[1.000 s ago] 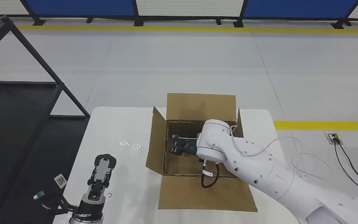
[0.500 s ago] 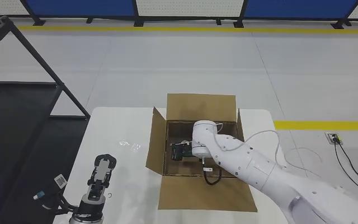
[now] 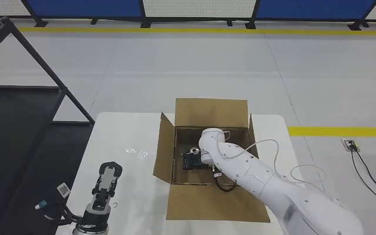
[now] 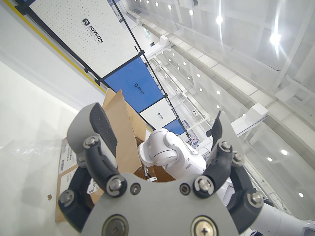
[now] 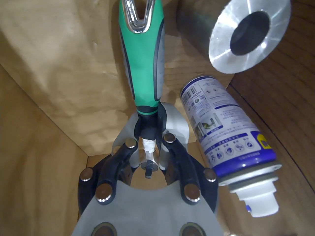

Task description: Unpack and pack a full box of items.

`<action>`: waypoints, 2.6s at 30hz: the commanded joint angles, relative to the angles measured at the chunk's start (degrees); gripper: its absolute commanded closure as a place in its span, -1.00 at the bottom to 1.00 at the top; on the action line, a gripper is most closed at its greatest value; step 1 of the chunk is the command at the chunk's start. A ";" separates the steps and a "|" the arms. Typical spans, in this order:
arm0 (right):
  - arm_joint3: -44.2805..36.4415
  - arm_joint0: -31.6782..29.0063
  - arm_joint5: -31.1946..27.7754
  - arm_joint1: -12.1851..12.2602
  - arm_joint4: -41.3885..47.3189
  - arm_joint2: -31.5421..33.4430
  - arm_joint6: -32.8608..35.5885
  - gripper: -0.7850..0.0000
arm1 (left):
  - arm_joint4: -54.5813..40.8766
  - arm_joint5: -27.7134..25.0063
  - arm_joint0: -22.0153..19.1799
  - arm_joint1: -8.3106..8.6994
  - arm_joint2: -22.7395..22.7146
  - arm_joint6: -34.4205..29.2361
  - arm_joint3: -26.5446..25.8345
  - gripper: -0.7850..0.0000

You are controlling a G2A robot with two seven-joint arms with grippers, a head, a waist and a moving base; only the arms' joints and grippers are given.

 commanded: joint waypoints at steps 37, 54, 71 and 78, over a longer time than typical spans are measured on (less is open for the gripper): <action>-43.59 0.25 16.66 17.09 4.75 5.64 16.63 -1.00 | 0.00 0.00 0.00 0.00 0.00 0.00 0.00 -1.00; -65.47 -11.32 32.64 26.74 -0.95 22.71 21.00 -1.00 | 0.00 0.00 0.00 0.00 0.00 0.00 0.00 -1.00; -74.79 -19.23 33.97 28.98 0.19 35.36 4.17 -1.00 | 0.34 3.30 -4.81 0.70 -2.32 -6.96 0.52 -1.00; -84.49 -30.88 34.49 31.36 6.31 49.44 -7.07 -1.00 | -2.36 7.50 -11.01 1.82 -2.26 -22.31 3.24 -1.00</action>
